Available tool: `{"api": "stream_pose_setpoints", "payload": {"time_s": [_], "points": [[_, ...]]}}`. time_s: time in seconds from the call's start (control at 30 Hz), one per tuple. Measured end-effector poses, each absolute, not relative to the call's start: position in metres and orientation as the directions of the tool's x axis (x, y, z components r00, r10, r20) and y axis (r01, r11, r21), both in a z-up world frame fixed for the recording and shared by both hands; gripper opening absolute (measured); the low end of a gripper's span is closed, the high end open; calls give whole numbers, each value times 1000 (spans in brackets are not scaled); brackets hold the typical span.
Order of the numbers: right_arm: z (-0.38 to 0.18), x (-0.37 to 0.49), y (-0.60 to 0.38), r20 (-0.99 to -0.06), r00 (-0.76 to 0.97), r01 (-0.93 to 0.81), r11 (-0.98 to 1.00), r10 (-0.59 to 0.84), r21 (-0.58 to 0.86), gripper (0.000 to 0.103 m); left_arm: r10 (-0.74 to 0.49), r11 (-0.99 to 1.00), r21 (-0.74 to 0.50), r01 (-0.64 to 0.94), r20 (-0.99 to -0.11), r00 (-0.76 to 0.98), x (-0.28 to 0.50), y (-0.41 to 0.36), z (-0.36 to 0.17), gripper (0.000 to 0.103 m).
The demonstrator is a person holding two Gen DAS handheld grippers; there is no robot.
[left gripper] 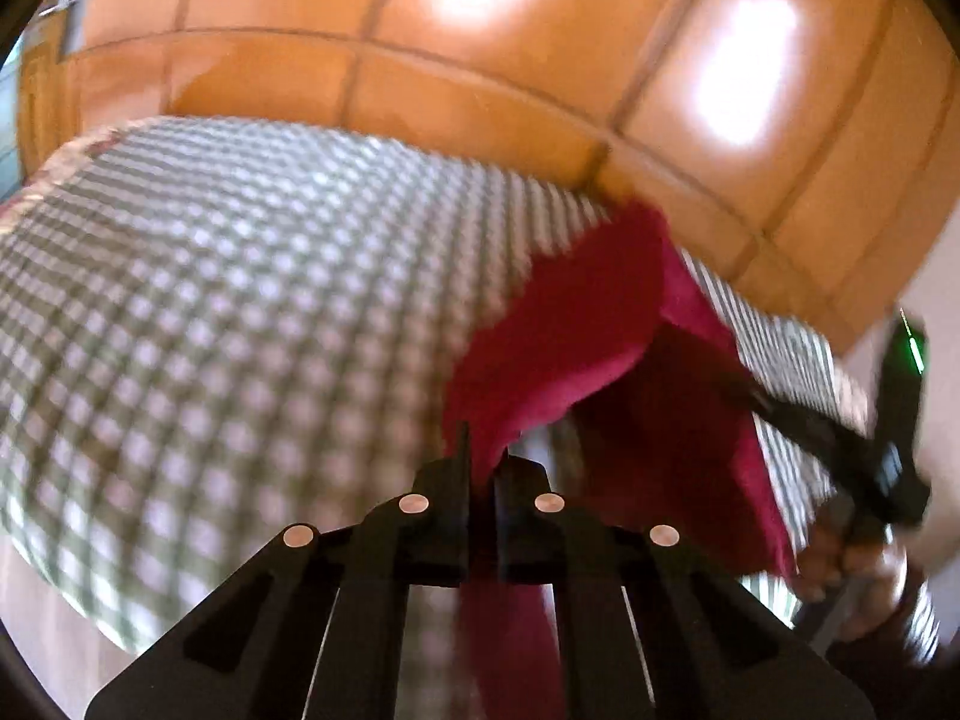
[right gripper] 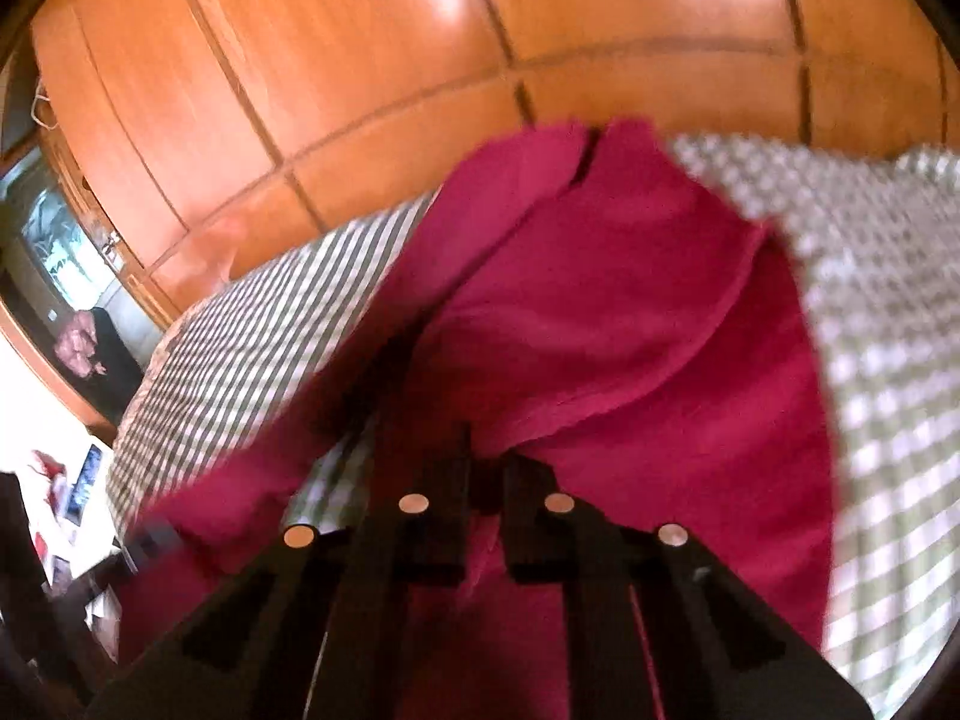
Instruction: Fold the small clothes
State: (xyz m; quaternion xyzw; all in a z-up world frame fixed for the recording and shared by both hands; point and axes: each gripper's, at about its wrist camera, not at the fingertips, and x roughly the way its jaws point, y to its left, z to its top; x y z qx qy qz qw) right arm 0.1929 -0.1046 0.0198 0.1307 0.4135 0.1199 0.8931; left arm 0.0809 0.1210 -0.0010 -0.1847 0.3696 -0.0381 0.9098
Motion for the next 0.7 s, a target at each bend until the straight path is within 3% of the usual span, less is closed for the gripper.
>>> {"api": "stream_pose_setpoints", "payload": {"time_s": [0.2, 0.43, 0.47, 0.5, 0.53, 0.57, 0.6, 0.7], "points": [[54, 202, -211, -673, 738, 89, 984, 39, 154, 7, -60, 938, -297, -177, -644, 763, 129, 177, 29, 4], [54, 248, -355, -694, 651, 424, 906, -307, -2, 7, 96, 937, -191, -294, -666, 740, 198, 210, 41, 4], [52, 250, -365, -692, 641, 448, 894, -331, -13, 10, 129, 935, -165, -315, -669, 732, 208, 210, 42, 11], [50, 256, -379, -694, 635, 466, 885, -339, -6, 17, 144, 934, -150, -324, -671, 727, 215, 210, 42, 30], [48, 258, -389, -702, 632, 469, 883, -329, 9, 51, 152, 934, -144, -328, -671, 726, 219, 210, 43, 45], [46, 258, -396, -712, 625, 476, 879, -320, 22, 75, 170, 930, -141, -340, -655, 736, 218, 210, 46, 77], [47, 252, -402, -702, 628, 497, 867, -335, 32, 76, 207, 923, -126, -362, -631, 748, 215, 210, 48, 88], [45, 233, -399, -702, 639, 471, 881, -315, 33, 75, 284, 918, -61, -393, -591, 755, 207, 209, 54, 88]]}}
